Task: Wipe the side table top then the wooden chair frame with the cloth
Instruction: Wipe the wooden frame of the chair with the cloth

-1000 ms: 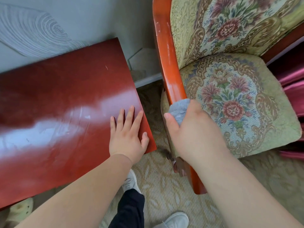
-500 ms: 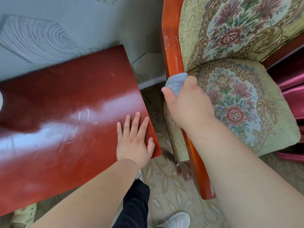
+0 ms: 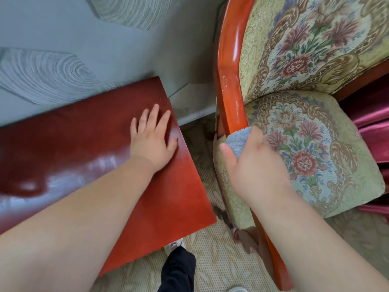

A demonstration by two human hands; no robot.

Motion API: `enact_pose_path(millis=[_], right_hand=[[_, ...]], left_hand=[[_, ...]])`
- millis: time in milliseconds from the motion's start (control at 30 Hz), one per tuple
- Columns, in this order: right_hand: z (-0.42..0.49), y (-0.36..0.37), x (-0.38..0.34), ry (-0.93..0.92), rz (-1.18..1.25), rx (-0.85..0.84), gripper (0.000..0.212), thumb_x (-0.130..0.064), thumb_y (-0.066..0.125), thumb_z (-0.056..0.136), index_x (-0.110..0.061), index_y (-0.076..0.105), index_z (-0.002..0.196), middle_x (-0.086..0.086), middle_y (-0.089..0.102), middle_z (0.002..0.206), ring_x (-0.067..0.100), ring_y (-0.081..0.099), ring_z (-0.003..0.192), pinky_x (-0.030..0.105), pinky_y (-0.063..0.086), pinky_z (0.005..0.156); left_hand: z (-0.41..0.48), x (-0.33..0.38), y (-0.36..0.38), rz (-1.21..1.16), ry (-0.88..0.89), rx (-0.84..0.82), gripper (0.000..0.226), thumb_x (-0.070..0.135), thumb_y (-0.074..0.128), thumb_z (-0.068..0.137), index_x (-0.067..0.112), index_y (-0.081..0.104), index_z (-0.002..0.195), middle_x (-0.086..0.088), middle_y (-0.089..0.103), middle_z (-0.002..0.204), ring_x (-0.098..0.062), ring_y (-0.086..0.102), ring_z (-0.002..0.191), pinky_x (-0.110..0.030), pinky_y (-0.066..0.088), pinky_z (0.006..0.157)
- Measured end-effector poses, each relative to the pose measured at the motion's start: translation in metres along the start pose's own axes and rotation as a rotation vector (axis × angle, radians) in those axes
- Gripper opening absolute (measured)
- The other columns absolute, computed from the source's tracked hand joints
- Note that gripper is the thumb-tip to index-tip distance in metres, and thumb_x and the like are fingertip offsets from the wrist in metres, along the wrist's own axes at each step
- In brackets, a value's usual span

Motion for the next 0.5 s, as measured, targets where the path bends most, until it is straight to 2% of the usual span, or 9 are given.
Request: enact_pose_path(millis=[100, 233, 367, 433, 500], right_hand=[[0.027, -0.004, -0.014, -0.028, 0.026, 0.097, 0.082, -0.063, 0.041, 0.1, -0.002, 0.025, 0.152, 0.018, 0.057, 0.131, 0.038, 0.065, 0.106, 0.041, 0.049, 0.08], [0.052, -0.01, -0.029, -0.045, 0.111, 0.151, 0.085, -0.063, 0.045, 0.099, -0.001, 0.025, 0.154, 0.017, 0.054, 0.137, 0.036, 0.062, 0.115, 0.041, 0.048, 0.088], [0.024, -0.004, -0.012, -0.033, 0.075, 0.033, 0.085, -0.064, 0.045, 0.097, -0.004, 0.024, 0.154, 0.014, 0.055, 0.131, 0.037, 0.063, 0.108, 0.041, 0.047, 0.082], [-0.002, -0.001, 0.0, -0.013, 0.014, -0.03, 0.089, -0.068, 0.036, 0.094, -0.004, 0.023, 0.155, 0.015, 0.057, 0.133, 0.037, 0.065, 0.105, 0.041, 0.05, 0.08], [-0.016, 0.002, 0.004, 0.009, -0.006, -0.065, 0.093, -0.069, 0.028, 0.091, 0.0, 0.029, 0.152, 0.018, 0.061, 0.129, 0.039, 0.068, 0.1, 0.043, 0.054, 0.075]], left_hand=[[0.01, -0.004, 0.006, 0.032, 0.005, -0.01, 0.077, 0.059, 0.036, 0.094, 0.028, 0.031, 0.164, -0.003, 0.019, 0.174, -0.031, 0.015, 0.16, -0.057, 0.009, 0.128], [0.006, -0.003, 0.009, 0.029, 0.017, 0.027, 0.075, 0.057, 0.037, 0.094, 0.027, 0.032, 0.163, -0.004, 0.021, 0.174, -0.031, 0.015, 0.16, -0.055, 0.008, 0.129], [0.008, -0.003, 0.008, 0.029, 0.013, 0.024, 0.075, 0.057, 0.036, 0.094, 0.027, 0.032, 0.163, -0.004, 0.021, 0.174, -0.031, 0.015, 0.16, -0.056, 0.009, 0.129], [0.009, -0.004, 0.007, 0.032, 0.013, 0.01, 0.076, 0.056, 0.036, 0.094, 0.026, 0.032, 0.163, -0.005, 0.021, 0.174, -0.032, 0.015, 0.16, -0.057, 0.01, 0.129], [0.009, -0.004, 0.007, 0.041, 0.009, 0.004, 0.077, 0.056, 0.037, 0.093, 0.026, 0.032, 0.164, -0.005, 0.02, 0.174, -0.032, 0.014, 0.16, -0.058, 0.01, 0.128]])
Point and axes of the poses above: each hand's wrist, its own z-axis towards the middle knuckle, its own y-axis out of the palm, x = y × z, the point moved 6 cm from there along z, towards the middle knuckle
